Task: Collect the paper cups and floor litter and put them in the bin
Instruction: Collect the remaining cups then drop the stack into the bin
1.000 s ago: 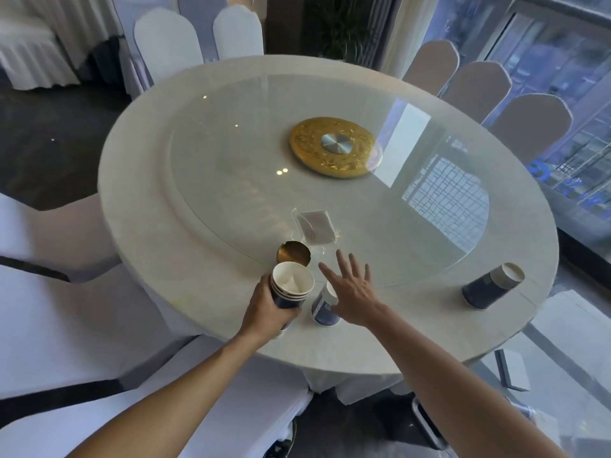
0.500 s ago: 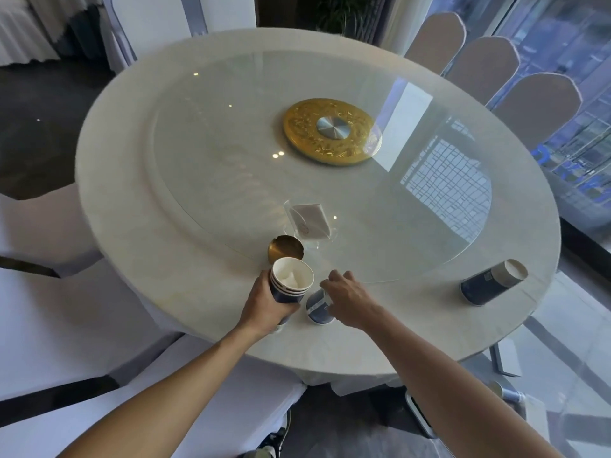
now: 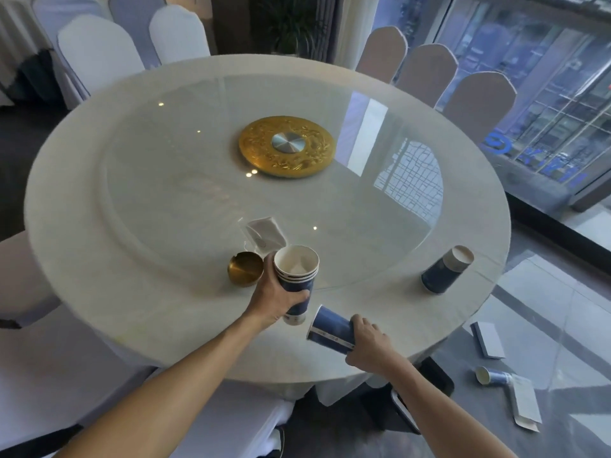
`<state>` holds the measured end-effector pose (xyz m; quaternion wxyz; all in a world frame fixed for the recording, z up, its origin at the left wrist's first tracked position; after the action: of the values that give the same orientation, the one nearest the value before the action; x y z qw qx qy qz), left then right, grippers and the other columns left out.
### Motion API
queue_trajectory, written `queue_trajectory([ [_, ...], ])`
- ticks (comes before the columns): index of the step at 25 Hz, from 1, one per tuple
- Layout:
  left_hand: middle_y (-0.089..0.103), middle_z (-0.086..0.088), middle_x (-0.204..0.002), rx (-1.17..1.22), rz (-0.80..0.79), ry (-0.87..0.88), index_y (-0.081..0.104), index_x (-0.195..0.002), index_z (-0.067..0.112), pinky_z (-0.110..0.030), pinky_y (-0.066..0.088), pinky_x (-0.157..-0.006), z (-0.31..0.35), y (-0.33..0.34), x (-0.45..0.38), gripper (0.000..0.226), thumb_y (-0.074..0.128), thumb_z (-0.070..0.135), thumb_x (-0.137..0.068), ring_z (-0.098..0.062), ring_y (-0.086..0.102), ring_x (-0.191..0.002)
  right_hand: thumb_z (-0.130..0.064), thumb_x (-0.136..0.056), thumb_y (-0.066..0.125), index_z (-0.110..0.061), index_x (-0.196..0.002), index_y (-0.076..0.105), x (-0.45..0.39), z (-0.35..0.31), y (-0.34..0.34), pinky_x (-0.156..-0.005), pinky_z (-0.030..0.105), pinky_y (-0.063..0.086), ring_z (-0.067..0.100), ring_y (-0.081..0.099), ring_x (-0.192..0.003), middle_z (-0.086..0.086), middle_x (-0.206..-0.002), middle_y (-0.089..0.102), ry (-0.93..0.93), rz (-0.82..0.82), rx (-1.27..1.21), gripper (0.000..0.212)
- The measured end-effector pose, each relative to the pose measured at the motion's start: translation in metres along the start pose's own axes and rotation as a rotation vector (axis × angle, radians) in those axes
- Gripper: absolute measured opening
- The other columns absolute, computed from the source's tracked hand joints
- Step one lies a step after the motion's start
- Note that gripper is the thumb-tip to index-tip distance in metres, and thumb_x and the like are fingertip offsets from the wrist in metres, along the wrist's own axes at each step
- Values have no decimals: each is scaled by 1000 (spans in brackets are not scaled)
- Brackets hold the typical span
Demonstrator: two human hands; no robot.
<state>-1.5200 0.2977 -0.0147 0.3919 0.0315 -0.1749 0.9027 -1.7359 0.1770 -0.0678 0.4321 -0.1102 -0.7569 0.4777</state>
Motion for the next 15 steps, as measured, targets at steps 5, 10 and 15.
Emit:
queue_trajectory([
  [5, 59, -4, -136, 99, -70, 12, 38, -142, 21, -46, 58, -100, 40, 56, -9, 103, 98, 17, -59, -27, 60, -126, -19, -66, 72, -26, -114, 37, 27, 51, -13, -86, 39, 55, 21, 54, -98, -1, -111, 47, 83, 90, -416, 60],
  [10, 62, -4, -131, 167, -163, 34, 43, -139, 13, -29, 58, -86, 85, 127, 0, 91, 97, 9, -66, -22, 63, -118, -13, -65, 78, -23, -124, 40, 53, 104, -15, -90, 40, 58, 24, 54, -106, 6, -121, 43, 156, 153, -711, 71],
  [15, 65, -2, -129, 136, -283, 18, 47, -136, 16, -27, 60, -84, 100, 186, 24, 91, 100, 18, -62, -20, 66, -117, -21, -64, 84, -25, -130, 44, 75, 148, -18, -92, 41, 58, 21, 62, -107, 3, -120, 58, 126, 222, -869, 77],
])
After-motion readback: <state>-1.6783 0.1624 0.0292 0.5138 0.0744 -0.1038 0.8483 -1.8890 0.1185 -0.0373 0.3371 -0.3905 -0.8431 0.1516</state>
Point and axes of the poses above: each hand's wrist, its own x-axis away from the middle knuckle, its own y-axis out of the palm, z = x × y, the point moved 4 cm from there along -x, towards the middle knuckle
